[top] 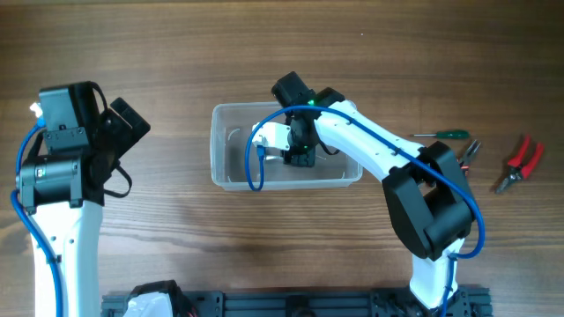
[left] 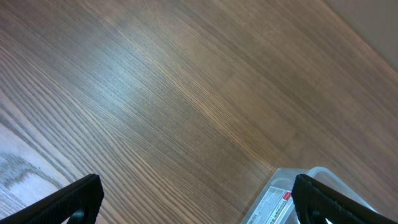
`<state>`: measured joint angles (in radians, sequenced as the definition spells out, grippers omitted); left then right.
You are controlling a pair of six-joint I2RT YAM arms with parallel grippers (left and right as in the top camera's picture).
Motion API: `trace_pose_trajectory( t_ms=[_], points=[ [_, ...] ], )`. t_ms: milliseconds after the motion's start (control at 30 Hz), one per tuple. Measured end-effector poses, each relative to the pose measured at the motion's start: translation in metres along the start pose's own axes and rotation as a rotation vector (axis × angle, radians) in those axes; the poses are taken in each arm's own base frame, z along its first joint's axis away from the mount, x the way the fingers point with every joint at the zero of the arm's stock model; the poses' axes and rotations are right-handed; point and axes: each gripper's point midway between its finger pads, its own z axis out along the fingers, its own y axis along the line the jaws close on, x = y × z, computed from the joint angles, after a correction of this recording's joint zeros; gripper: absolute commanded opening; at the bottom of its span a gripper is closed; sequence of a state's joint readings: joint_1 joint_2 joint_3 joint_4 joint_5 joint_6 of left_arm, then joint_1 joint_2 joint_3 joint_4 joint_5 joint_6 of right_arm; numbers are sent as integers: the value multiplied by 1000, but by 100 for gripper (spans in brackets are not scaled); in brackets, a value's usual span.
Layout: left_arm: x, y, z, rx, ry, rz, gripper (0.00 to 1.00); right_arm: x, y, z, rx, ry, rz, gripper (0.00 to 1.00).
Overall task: Pack container
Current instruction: 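Place the socket wrench into the container with the right gripper, then grasp the green screwdriver handle with the right gripper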
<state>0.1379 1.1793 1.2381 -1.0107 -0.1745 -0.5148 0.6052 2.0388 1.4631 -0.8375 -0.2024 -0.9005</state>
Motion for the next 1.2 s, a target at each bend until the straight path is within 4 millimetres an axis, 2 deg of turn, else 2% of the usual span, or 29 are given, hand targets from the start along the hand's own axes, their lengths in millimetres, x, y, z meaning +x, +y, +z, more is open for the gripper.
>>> trace_pose_trajectory(
  t_ms=[33, 200, 233, 267, 300, 333, 367, 400, 433, 467, 500, 533, 567, 633, 667, 700, 767, 800, 867, 967, 1100, 1200],
  points=[
    [0, 0, 1, -1, 2, 0, 100, 0, 0, 0, 1, -1, 2, 71],
    [0, 0, 1, -2, 4, 1, 100, 5, 7, -4, -30, 26, 68, 74],
    [0, 0, 1, -2, 4, 1, 100, 5, 9, -9, -36, 33, 93, 81],
    [0, 0, 1, -2, 3, 1, 100, 2, 7, -18, -24, 27, 119, 95],
    [0, 0, 1, -2, 3, 1, 100, -7, -3, -37, 27, -1, 170, 99],
    [0, 0, 1, -2, 4, 1, 100, -16, -13, -60, 85, -40, 209, 98],
    [0, 0, 1, -2, 3, 1, 100, -22, -24, -86, 151, -85, 261, 88],
    [0, 0, 1, -2, 4, 1, 100, -27, -37, -117, 228, -141, 323, 86],
    [0, 0, 1, -2, 4, 1, 100, -26, -51, -149, 305, -201, 399, 92],
    [0, 0, 1, -2, 4, 1, 100, -11, -70, -198, 418, -284, 557, 100],
    [0, 0, 1, -2, 4, 1, 100, 6, -80, -226, 480, -332, 689, 99],
    [0, 0, 1, -2, 4, 1, 100, 25, -88, -245, 518, -364, 822, 100],
    [0, 0, 1, -2, 4, 1, 100, 57, -95, -264, 559, -391, 1004, 100],
    [0, 0, 1, -2, 3, 1, 100, 108, -103, -278, 593, -408, 1279, 100],
    [0, 0, 1, -2, 4, 1, 100, 152, -111, -282, 611, -423, 1498, 100],
    [0, 0, 1, -2, 4, 1, 100, 176, -115, -281, 615, -430, 1609, 100],
    [0, 0, 1, -2, 4, 1, 100, 215, -118, -272, 603, -439, 1817, 90],
    [0, 0, 1, -3, 4, 1, 100, 228, -119, -267, 596, -443, 1897, 84],
    [0, 0, 1, -2, 4, 1, 100, 260, -119, -251, 578, -429, 2099, 86],
    [0, 0, 1, -2, 4, 1, 100, 290, -106, -226, 523, -356, 2353, 91],
    [2, -2, 1, 10, 13, 1, 100, 332, -100, -169, 431, -214, 2667, 95],
    [2, -2, 2, 11, 14, 1, 100, 343, -96, -137, 379, -118, 2745, 95]
  ],
)
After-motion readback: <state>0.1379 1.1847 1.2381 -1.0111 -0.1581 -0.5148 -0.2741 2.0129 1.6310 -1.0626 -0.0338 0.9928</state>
